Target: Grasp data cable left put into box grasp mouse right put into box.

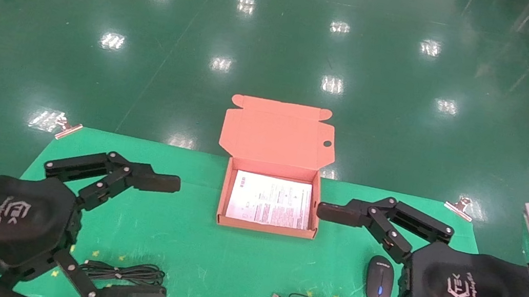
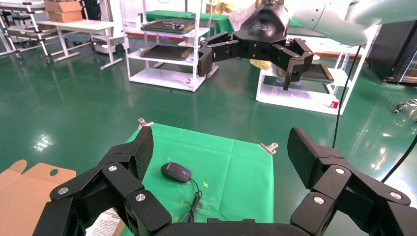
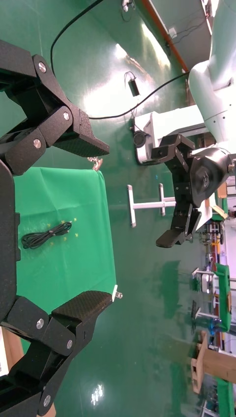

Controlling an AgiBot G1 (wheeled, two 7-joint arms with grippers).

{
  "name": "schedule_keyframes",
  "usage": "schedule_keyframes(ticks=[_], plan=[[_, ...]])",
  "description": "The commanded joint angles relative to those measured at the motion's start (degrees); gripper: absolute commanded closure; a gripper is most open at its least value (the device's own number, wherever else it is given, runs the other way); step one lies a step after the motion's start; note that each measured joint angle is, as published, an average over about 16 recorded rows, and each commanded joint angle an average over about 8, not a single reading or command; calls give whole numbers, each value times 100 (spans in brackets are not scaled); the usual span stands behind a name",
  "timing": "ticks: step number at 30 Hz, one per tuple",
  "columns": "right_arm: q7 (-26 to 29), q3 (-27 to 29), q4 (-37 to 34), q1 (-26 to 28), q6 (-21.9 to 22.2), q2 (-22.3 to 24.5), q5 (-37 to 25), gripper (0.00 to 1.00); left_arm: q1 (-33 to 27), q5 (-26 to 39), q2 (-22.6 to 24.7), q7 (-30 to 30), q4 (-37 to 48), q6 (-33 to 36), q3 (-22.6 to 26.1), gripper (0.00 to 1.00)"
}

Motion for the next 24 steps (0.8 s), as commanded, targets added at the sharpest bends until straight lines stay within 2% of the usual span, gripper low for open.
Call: schedule_keyframes(ticks=[1,16,20,24], plan=[[0,0,0,0,0,0,0,0,0,0,0,0,0,0,0,0],[24,-27,67,31,49,65,-141,0,-90,203,-9,-72,-30,-37,87,0],[46,-181,236,224,21,159,-612,0,-313,701,-12,-217,-128,-62,304,0],[-5,-525,356,696,-146,114,-1447,0,-709,1572,53,-263,-269,-66,634,0]])
